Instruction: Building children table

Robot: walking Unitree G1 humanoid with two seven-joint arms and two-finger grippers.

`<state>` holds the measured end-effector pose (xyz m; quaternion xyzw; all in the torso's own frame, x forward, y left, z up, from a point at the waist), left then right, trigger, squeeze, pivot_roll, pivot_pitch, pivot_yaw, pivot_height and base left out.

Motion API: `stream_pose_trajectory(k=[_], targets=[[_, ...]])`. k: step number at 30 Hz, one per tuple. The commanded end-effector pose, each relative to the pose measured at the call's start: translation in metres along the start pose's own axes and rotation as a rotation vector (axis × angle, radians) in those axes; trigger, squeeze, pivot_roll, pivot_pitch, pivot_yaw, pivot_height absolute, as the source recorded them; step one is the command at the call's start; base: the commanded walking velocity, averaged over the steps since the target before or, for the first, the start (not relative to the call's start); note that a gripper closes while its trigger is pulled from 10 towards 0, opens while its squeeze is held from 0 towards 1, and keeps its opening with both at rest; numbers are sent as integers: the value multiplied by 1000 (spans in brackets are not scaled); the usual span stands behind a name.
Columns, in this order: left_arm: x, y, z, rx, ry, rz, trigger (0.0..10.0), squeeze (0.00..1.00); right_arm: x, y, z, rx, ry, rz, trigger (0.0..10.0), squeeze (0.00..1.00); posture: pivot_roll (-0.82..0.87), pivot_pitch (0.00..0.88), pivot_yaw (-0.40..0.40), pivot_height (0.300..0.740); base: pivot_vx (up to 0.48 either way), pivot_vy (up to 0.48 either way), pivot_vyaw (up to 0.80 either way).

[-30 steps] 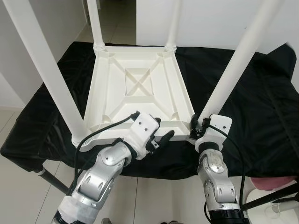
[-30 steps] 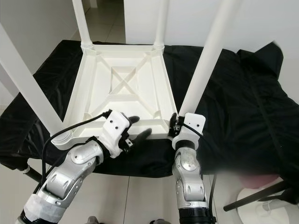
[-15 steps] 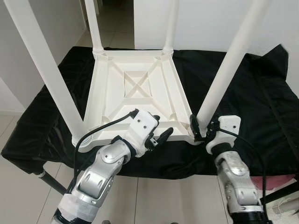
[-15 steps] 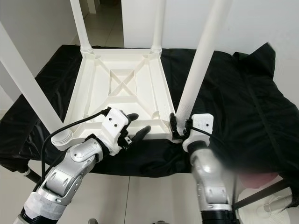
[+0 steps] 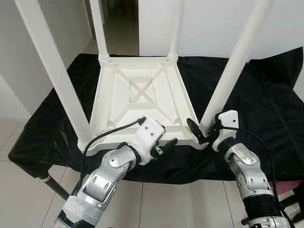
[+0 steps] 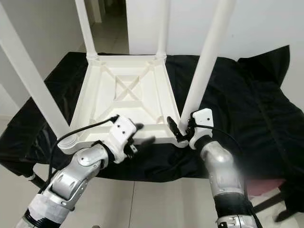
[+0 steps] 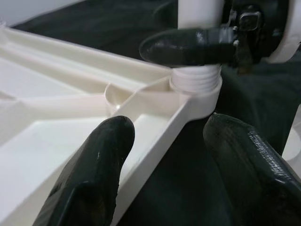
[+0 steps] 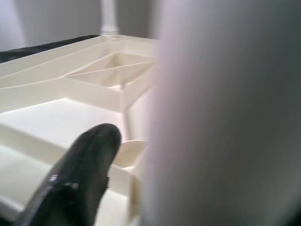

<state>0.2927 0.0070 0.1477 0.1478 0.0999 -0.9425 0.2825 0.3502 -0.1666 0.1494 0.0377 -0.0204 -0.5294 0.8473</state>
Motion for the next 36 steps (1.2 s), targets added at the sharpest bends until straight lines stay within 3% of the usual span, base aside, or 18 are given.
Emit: stream_pose_trajectory(k=[1, 14, 15, 16, 17, 24, 26, 29, 36], targets=[[1, 2, -5, -38, -5, -17, 10000, 0, -1, 2, -5, -23, 3, 37, 0, 0, -33, 0, 11, 740, 0, 0, 0], [-3, 4, -7, -49, 32, -10, 10000, 0, 9, 2, -12, -26, -10, 44, 0, 0, -27, 0, 11, 740, 0, 0, 0], [-2, 4, -8, -52, 36, -11, 10000, 0, 9, 1, -12, -22, -3, 31, 4275, 0, -27, 0, 7, 740, 0, 0, 0], [-2, 4, -8, -52, 36, -11, 10000, 0, 9, 1, -12, -22, -3, 31, 4275, 0, -27, 0, 7, 740, 0, 0, 0], [-2, 5, -8, -52, 30, -12, 10000, 0, 11, 0, -12, -15, 22, 4, 10000, 0, -27, 0, 5, 740, 0, 0, 0], [-5, 5, -10, -59, 32, 5, 10000, 0, 14, 1, -10, 3, 24, -101, 10000, 0, -29, 0, -1, 740, 0, 0, 0], [-7, 4, -17, -100, 58, 31, 10000, 0, 10, 0, -10, 25, 40, -226, 10000, 0, -28, 0, -8, 740, 0, 0, 0], [-8, 4, -18, -103, 59, 35, 10000, 0, 8, 0, -11, 27, 49, -245, 10000, 0, -28, 0, -8, 740, 0, 0, 0], [-16, 4, -19, -111, 47, 71, 10000, 0, 0, -6, -18, 45, 118, -505, 10000, 0, -35, 0, -3, 740, 0, 0, 0]])
Point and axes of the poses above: a point about 5 cm out from each wrist's last joint towards the gripper, its own y axis pointing out of the wrist towards the gripper, its own z axis along the axis of the wrist's last joint, x = y × z, the point moved 4 cm from there along y, pointing out of the wrist towards the gripper, and after that the axes turned 10 degrees about y, right-handed, at the moved point
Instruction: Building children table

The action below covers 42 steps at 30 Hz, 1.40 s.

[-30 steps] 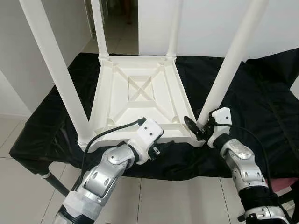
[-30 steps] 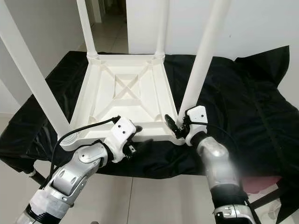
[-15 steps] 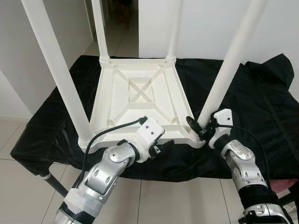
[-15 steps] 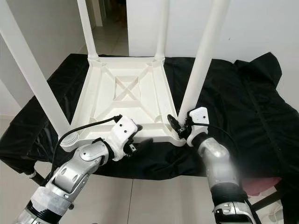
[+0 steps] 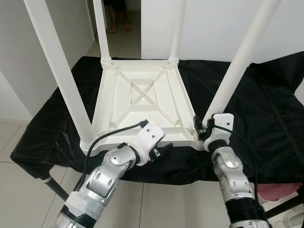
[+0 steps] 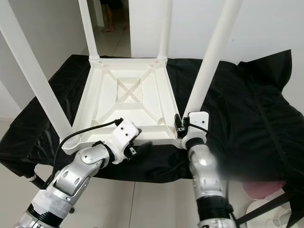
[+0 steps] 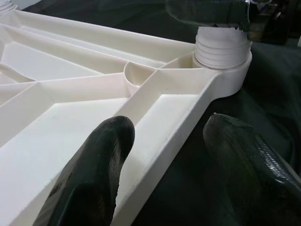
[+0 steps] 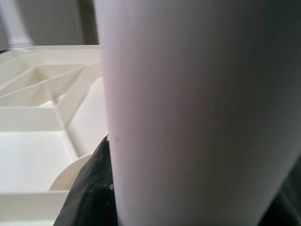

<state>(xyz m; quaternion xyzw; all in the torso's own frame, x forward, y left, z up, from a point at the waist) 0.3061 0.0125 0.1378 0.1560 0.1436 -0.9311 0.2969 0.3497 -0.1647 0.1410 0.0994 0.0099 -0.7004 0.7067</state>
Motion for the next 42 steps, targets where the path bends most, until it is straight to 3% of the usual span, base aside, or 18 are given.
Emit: stream_pose_trajectory(k=[1, 4, 8, 12, 16, 17, 18, 23, 27, 28, 29, 30, 31, 32, 33, 35, 37, 42], targets=[[-6, 1, -5, -28, 5, 48, 10000, 0, 5, -5, -9, -32, 10, -59, 10000, 0, -35, 0, -3, 740, 0, 0, 0], [-6, 2, -5, -34, 10, 49, 10000, 0, 2, -11, -15, -15, 40, -213, 10000, 0, -39, 0, 0, 740, 0, 0, 0], [-6, 3, -5, -35, 7, 55, 10000, 0, -3, -15, -18, -12, 67, -301, 10000, 0, -34, 0, 1, 740, 0, 0, 0], [-6, 2, -4, -34, 5, 63, 10000, 0, -20, -14, -23, -52, 74, -253, 10000, 0, -22, 0, -5, 740, 0, 0, 0], [-6, 0, -5, -34, 4, 64, 10000, 0, -17, -13, -20, -48, 51, -250, 10000, 0, -20, 0, -13, 740, 0, 0, 0], [-6, 0, -5, -34, 1, 67, 10000, 0, -15, -14, -19, -43, 52, -247, 10000, 808, -20, 0, -18, 740, 0, 0, 0], [-7, 1, -5, -34, 2, 74, 10000, 0, -15, -13, -16, -35, 50, -239, 10000, 1000, -20, 0, -18, 740, 0, 0, 0], [-14, 3, 3, -3, -5, 105, 10000, 0, -18, -14, 2, 37, 38, -98, 10000, 1000, -20, 8, -26, 740, 0, 0, 0], [-14, 2, 7, 16, 3, 99, 10000, 0, -16, -18, 2, 27, 18, -15, 10000, 1000, -34, 1, -19, 740, 0, 0, 0], [-13, 3, 8, 23, 7, 88, 10000, 0, -14, -20, 1, 18, 16, 13, 10000, 933, -37, 0, -18, 740, 0, 0, 0], [-13, 3, 8, 22, 16, 81, 10000, 0, -13, -21, 0, 10, 26, 42, 10000, 518, -36, 0, -15, 740, 0, 0, 0], [-13, 3, 8, 22, 16, 81, 10000, 0, -13, -21, 0, 10, 26, 42, 10000, 518, -36, 0, -15, 740, 0, 0, 0], [-13, 4, 9, 20, 23, 78, 10000, 0, -12, -21, 1, 4, 24, 70, 10000, 184, -32, 0, -15, 740, 0, 0, 0], [-13, 4, 9, 18, 27, 78, 10000, 0, -11, -22, 1, 0, 22, 85, 10000, 184, -32, 0, -15, 740, 0, 0, 0], [-13, 4, 9, 18, 25, 74, 10000, 0, -10, -22, 1, -1, 11, 92, 10000, 0, -40, 0, -13, 740, 0, 0, 0], [-14, 4, 8, 16, 29, 75, 10000, 0, -5, -22, -1, -17, -18, 109, 10000, 0, -47, 0, -10, 740, 0, 0, 0], [-15, 5, 7, 13, 29, 77, 10000, 0, 3, -22, -3, -45, -78, 207, 10000, 0, -57, 0, 4, 740, 0, 0, 0], [-12, 8, 7, 15, 29, 61, 10000, 0, 11, -18, -3, -71, -107, 303, 10000, 0, -62, 0, 14, 740, 0, 0, 0]])
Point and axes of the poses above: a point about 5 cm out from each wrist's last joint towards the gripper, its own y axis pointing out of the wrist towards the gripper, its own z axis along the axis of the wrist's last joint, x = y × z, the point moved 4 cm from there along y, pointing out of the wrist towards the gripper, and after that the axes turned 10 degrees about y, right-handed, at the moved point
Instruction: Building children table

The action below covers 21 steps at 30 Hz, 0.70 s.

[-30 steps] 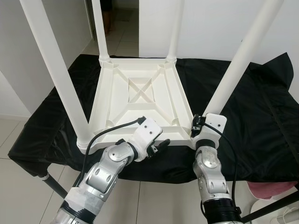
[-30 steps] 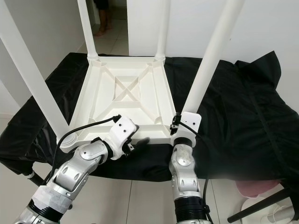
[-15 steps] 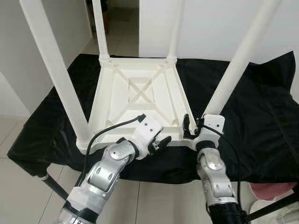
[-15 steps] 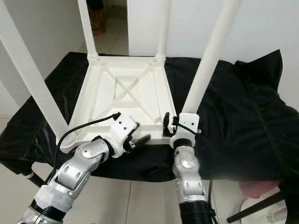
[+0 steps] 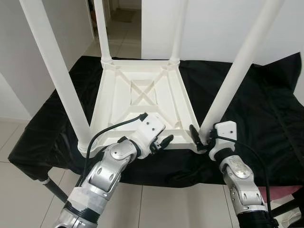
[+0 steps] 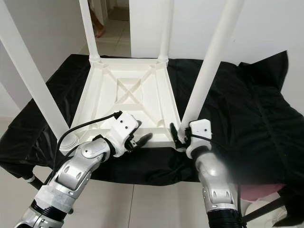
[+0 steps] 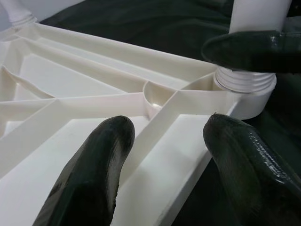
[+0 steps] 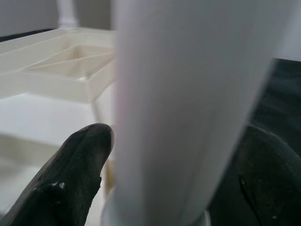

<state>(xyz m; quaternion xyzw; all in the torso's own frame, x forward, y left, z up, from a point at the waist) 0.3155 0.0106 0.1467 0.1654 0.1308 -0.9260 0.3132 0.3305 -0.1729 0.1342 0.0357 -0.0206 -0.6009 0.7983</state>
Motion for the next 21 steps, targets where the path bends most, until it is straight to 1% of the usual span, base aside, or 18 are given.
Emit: stream_pose_trajectory(k=[1, 3, 6, 7, 11, 12, 13, 14, 16, 17, 18, 21], targets=[[-2, 3, 1, -5, 24, 17, 10000, 0, 5, 2, 2, 0, -13, 46, 10000, 0, -62, 0, 18, 740, 0, 0, 0], [-2, 3, 2, -3, 25, 16, 10000, 0, 7, 2, 3, 1, -23, 61, 10000, 0, -63, 0, 19, 740, 0, 0, 0], [-3, 3, 3, 0, 28, 14, 10000, 0, 10, 4, 7, -10, -16, 125, 10000, 0, -64, 0, 21, 740, 0, 0, 0], [-3, 3, 3, 0, 28, 14, 10000, 0, 10, 4, 7, -10, -16, 125, 10000, 0, -64, 0, 21, 740, 0, 0, 0], [-4, 2, 2, -5, 33, 16, 10000, 0, 9, 13, 9, -34, -46, 230, 10000, 0, -51, 7, 17, 740, 0, 0, 0], [-4, 3, 2, -5, 32, 17, 10000, 0, 8, 15, 7, -44, -39, 252, 7608, 0, -46, 10, 15, 740, 0, 0, 0], [-3, 2, 2, -5, 31, 18, 10000, 0, 8, 16, 6, -51, -41, 269, 6667, 0, -46, 10, 15, 740, 0, 0, 0], [-2, 2, 3, -4, 29, 18, 10000, 0, 8, 17, 5, -58, -46, 279, 5255, 0, -44, 11, 13, 740, 0, 0, 0], [-2, 3, 3, -4, 28, 18, 10000, 0, 8, 20, 4, -64, -54, 290, 5255, 0, -39, 12, 11, 740, 0, 0, 0], [0, 3, 3, -3, 28, 16, 10000, 0, 7, 20, 3, -71, -53, 303, 2078, 0, -35, 14, 7, 740, 0, 0, 0], [2, 3, 4, -2, 28, 15, 10000, 0, 6, 19, 0, -86, -42, 323, 0, 0, -30, 14, 0, 740, 0, 0, 0], [3, 3, 4, 0, 26, 16, 10000, 0, 6, 18, -3, -99, -44, 330, 0, 0, -30, 14, 0, 740, 0, 0, 0]])
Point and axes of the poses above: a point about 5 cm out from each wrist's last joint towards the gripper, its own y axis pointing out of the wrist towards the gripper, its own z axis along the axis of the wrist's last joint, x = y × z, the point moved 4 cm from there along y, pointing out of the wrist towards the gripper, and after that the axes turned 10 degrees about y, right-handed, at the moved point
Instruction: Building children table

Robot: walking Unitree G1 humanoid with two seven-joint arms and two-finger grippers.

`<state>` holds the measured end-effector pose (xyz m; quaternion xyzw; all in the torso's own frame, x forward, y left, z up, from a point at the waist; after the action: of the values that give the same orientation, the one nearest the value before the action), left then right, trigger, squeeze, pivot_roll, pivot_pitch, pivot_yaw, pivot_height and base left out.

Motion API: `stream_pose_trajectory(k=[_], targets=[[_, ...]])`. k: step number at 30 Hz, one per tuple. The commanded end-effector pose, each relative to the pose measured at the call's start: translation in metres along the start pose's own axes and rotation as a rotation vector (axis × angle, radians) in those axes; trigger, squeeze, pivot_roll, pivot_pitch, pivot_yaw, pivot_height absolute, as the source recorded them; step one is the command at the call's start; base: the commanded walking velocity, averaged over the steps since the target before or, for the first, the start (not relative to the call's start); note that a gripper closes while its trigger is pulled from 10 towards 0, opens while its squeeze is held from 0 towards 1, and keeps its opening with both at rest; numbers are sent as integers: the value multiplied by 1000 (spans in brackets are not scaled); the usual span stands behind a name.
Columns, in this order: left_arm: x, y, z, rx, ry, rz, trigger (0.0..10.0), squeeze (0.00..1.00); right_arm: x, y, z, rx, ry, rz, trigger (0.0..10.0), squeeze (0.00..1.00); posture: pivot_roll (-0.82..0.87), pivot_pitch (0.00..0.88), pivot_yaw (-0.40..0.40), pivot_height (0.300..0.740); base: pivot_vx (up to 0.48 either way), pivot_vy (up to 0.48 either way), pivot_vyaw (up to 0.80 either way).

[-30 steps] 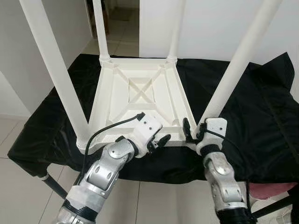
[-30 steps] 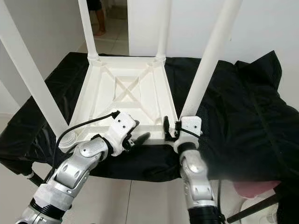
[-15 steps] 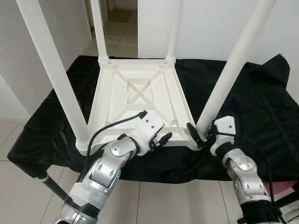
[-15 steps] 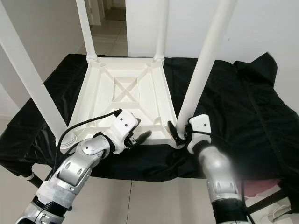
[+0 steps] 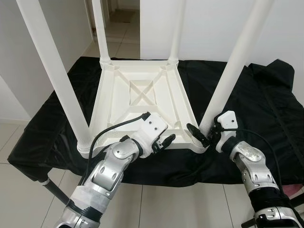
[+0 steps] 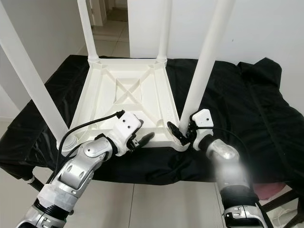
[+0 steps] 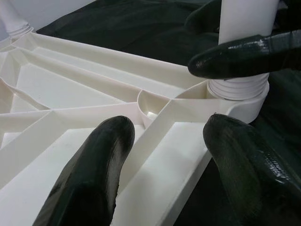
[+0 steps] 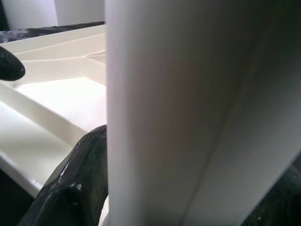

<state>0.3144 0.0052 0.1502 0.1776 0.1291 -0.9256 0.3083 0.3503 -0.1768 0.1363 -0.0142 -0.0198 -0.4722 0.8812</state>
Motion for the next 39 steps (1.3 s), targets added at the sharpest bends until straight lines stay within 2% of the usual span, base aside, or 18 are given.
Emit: stream_pose_trajectory(k=[1, 10, 11, 14, 19, 22, 28, 29, 30, 33, 37, 39], targets=[[1, 0, -1, -13, 2, 23, 10000, 0, -3, 1, -5, -21, 13, 24, 0, 0, -25, 15, -7, 740, 0, 0, 0], [1, -2, -2, -17, -9, 34, 10000, 0, -4, -6, -15, -38, 44, 45, 0, 0, -18, 22, -17, 740, 0, 0, 0], [1, -2, -3, -18, -9, 34, 10000, 0, -4, -6, -15, -37, 41, 40, 10000, 0, -18, 22, -17, 740, 0, 0, 0], [2, -2, -3, -18, -10, 33, 10000, 0, -3, -7, -15, -33, 47, 24, 10000, 0, -18, 24, -17, 740, 0, 0, 0], [4, -4, -3, -19, -7, 21, 10000, 0, 1, -8, -10, 36, 118, -138, 10000, 0, -24, 26, -21, 740, 0, 0, 0], [6, -4, -4, -20, -3, 13, 10000, 0, -8, -8, -6, 85, 133, -198, 10000, 0, -27, 25, -22, 740, 0, 0, 0], [10, -4, -2, -15, -1, -1, 10000, 0, -20, -8, -2, 117, 149, -265, 10000, 0, -32, 29, -21, 740, 0, 0, 0], [10, -3, -2, -14, -1, -3, 10000, 0, -24, -8, 1, 134, 157, -341, 10000, 0, -34, 30, -20, 740, 0, 0, 0], [10, -3, -2, -14, -1, -3, 10000, 0, -24, -8, 1, 134, 157, -341, 10000, 0, -34, 30, -20, 740, 0, 0, 0], [11, -3, -2, -16, 1, -6, 10000, 0, -26, -9, 0, 135, 203, -473, 10000, 0, -36, 31, -20, 740, 0, 0, 0], [12, -3, -2, -17, 4, -9, 10000, 0, -28, -11, -5, 120, 228, -575, 10000, 0, -34, 29, -23, 740, 0, 0, 0], [11, -3, -3, -20, 3, -5, 10000, 0, -38, -11, -12, 103, 277, -677, 10000, 0, -27, 27, -28, 740, 0, 0, 0]])
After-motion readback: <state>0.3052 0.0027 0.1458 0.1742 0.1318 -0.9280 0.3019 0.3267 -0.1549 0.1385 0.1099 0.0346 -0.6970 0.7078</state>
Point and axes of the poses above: a point about 5 cm out from each wrist's last joint towards the gripper, its own y axis pointing out of the wrist towards the gripper, its own z axis along the axis of the wrist's last joint, x = y × z, the point moved 4 cm from there along y, pointing out of the wrist towards the gripper, and after that the axes turned 10 degrees about y, right-handed, at the moved point
